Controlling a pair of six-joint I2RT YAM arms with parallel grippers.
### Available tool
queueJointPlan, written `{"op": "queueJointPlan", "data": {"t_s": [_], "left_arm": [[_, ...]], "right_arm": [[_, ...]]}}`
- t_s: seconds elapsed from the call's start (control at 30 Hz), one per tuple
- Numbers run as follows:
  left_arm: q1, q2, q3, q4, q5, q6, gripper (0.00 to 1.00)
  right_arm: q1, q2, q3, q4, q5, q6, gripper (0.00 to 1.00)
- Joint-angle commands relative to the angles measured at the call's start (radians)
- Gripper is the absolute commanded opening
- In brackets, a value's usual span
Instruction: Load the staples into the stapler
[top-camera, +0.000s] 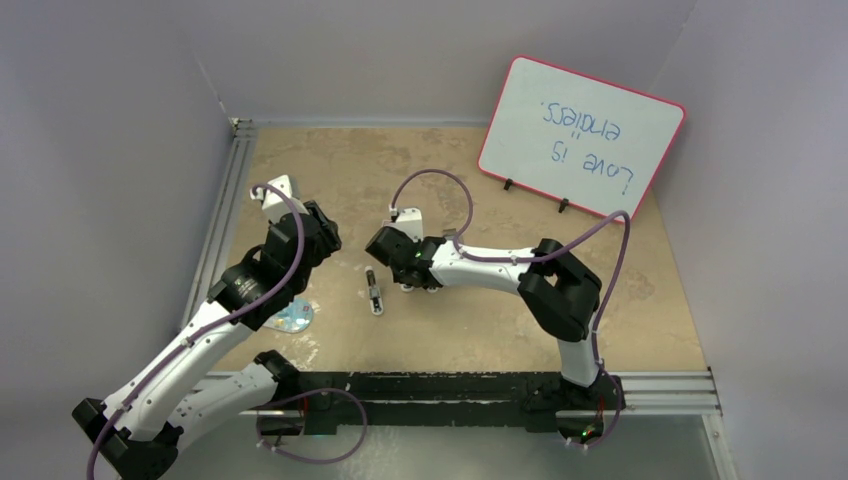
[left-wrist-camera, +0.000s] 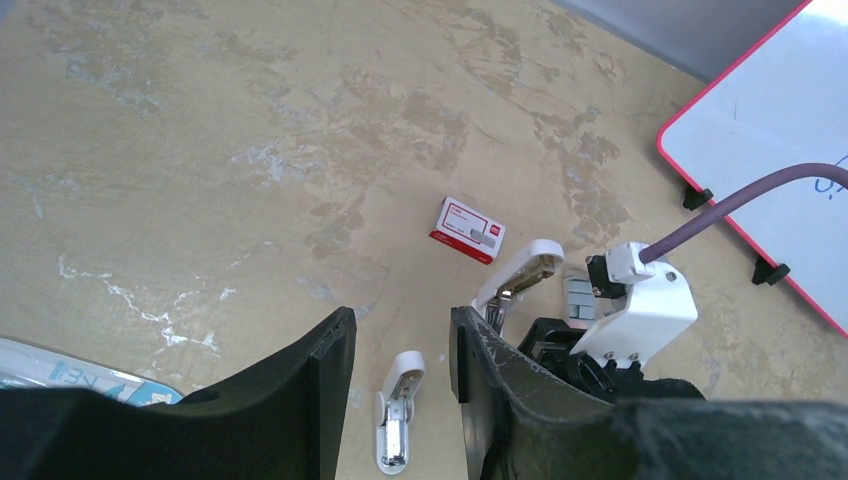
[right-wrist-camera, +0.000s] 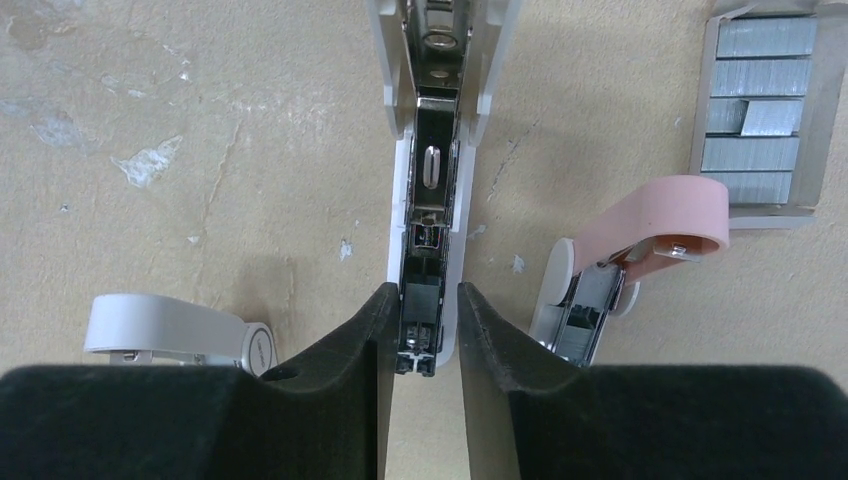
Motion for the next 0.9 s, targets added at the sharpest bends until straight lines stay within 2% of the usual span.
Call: {"op": "queueJointPlan", "data": {"t_s": [0.0,0.23,0.43,0.6,0.87], "left_arm": [[0.005,-0.005,-0.009,0.039,0.002,0.02,0.4],[0.005,-0.004,-0.009,0.041,0.008,0.022,0.4],[0.005,-0.002,-0.011,0.046,0.017,0.025,0.4],[0.005,0.001,-0.011,0.048,0.018,0.03,0.4],[0.005,0.012,-0.011,0.055,0.028,0.036,0.4]], "right_arm": [[-0.005,-0.077,0.04,-0.029,0.04,0.024,0.3],[-0.048,-0.201,0.01,-0.046,0.101,0.085,0.28],[-0.186,-0.292,-0.075,-0.02,0.068,0.066,0.31],[-0.267,-0.269,-0.112,-0.003,0.026,-0.016,0.42],[-0.314,-0.176,-0.162,0.093,-0.044,-0.085,0.42]]}}
